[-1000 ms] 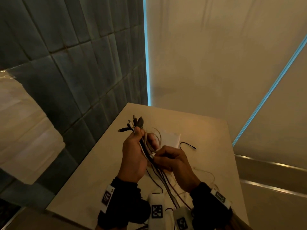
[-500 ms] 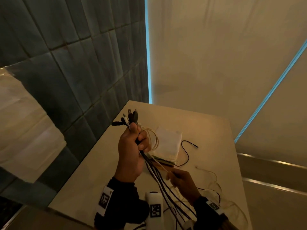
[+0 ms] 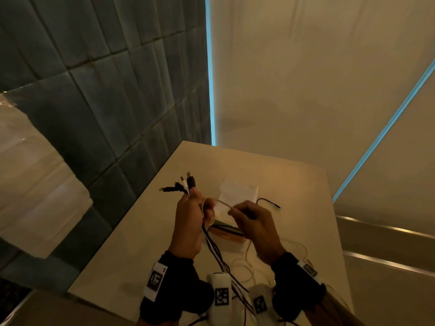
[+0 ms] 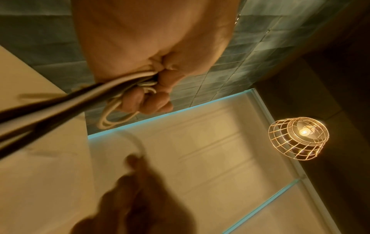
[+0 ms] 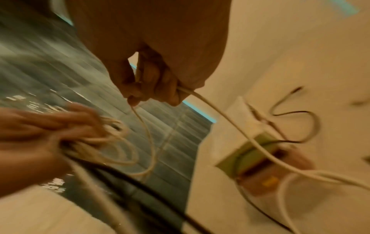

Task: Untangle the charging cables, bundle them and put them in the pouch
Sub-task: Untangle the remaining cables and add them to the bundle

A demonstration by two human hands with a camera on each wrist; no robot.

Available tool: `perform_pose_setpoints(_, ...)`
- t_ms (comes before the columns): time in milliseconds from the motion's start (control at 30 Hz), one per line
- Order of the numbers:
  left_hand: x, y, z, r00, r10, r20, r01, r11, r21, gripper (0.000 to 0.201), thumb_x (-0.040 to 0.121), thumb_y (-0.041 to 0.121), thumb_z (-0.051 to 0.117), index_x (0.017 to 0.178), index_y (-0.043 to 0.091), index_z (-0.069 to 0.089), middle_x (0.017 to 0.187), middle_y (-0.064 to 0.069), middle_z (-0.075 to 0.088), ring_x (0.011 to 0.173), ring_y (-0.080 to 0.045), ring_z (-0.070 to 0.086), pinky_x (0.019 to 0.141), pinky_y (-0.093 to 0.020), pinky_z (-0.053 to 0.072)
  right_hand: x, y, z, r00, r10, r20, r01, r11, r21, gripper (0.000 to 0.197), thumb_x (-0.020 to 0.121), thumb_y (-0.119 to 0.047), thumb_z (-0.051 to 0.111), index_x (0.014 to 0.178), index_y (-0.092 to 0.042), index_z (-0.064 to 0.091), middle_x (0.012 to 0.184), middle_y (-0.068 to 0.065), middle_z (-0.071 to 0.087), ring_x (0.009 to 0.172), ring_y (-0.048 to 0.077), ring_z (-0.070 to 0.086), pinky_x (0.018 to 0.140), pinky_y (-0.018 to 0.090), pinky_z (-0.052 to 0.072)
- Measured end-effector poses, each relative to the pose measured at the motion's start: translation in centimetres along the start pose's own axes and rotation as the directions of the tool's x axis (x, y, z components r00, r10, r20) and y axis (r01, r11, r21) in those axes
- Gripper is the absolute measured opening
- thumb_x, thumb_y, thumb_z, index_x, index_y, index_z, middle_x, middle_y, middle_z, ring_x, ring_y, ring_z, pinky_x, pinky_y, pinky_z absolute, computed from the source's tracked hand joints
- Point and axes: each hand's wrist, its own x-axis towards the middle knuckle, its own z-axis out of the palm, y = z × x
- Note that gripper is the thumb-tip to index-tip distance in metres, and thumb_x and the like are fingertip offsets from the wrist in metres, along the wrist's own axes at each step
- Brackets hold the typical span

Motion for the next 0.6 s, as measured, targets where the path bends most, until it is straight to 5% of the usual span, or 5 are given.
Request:
perform_pose_setpoints(133,-0.6,0.8,0.9,0.998,-0.042,0.041,0.047,0.992,-0.115,0.037,0.104,0.027,0.034,0.077,0.01,0.051,0.062,-0.008,0.063,0.054,-0.02,0.051,0.055,-0.03,0.04,-0.1,-3.3,1.1,0.982,-0.076,0.172,0.055,0.991,0.121,0.012,0.09,0.001,0.06,0.079,0.0,0.065,0.058,-0.008,0.057,0.052,0.008,0.046,0.051,0.016,0.038)
perform_pose_setpoints(233,-0.8,1.6,1.4,0.987,-0.024,0.158,0.08,0.931,-0.356,0.033,0.103,0.028,0.034,0.075,0.013,0.044,0.06,-0.006,0.048,0.055,-0.02,0.05,0.06,-0.032,0.045,-0.5,-2.3,0.9,0.973,-0.004,0.23,-0.025,0.992,0.124,0.013,0.088,-0.002,0.062,0.077,-0.005,0.068,0.06,-0.006,0.058,0.054,0.007,0.048,0.054,0.015,0.037)
perform_pose_setpoints(367,-0.5,1.8,1.3,0.977,0.047,0.208,0.041,0.916,-0.399,0.034,0.103,0.029,0.033,0.073,0.015,0.042,0.06,0.001,0.039,0.045,-0.012,0.037,0.047,-0.024,0.036,-0.9,1.6,-0.4,0.974,0.148,0.173,-0.167,0.98,0.104,0.019,0.086,-0.024,0.062,0.075,-0.012,0.072,0.073,0.007,0.058,0.072,0.021,0.044,0.069,0.029,0.037)
perform_pose_setpoints(467,-0.2,1.8,1.0,0.97,0.083,0.228,0.013,0.921,-0.39,0.034,0.103,0.029,0.032,0.072,0.016,0.041,0.06,0.003,0.038,0.042,-0.007,0.028,0.043,-0.021,0.027,-1.4,4.8,-1.5,0.974,0.201,0.102,-0.2,0.98,-0.02,0.026,0.087,-0.03,0.06,0.071,-0.012,0.07,0.066,0.008,0.043,0.062,0.017,0.036,0.058,0.021,0.03)
perform_pose_setpoints(600,-0.2,2.0,0.8,0.966,0.099,0.239,0.0,0.924,-0.382,0.035,0.103,0.03,0.033,0.071,0.017,0.04,0.06,0.004,0.035,0.042,-0.007,0.028,0.042,-0.021,0.028,-2.1,8.2,-2.4,0.973,0.229,0.028,-0.225,0.969,-0.105,0.03,0.096,-0.018,0.057,0.067,-0.012,0.066,0.054,-0.008,0.038,0.052,0.007,0.029,0.049,0.016,0.025)
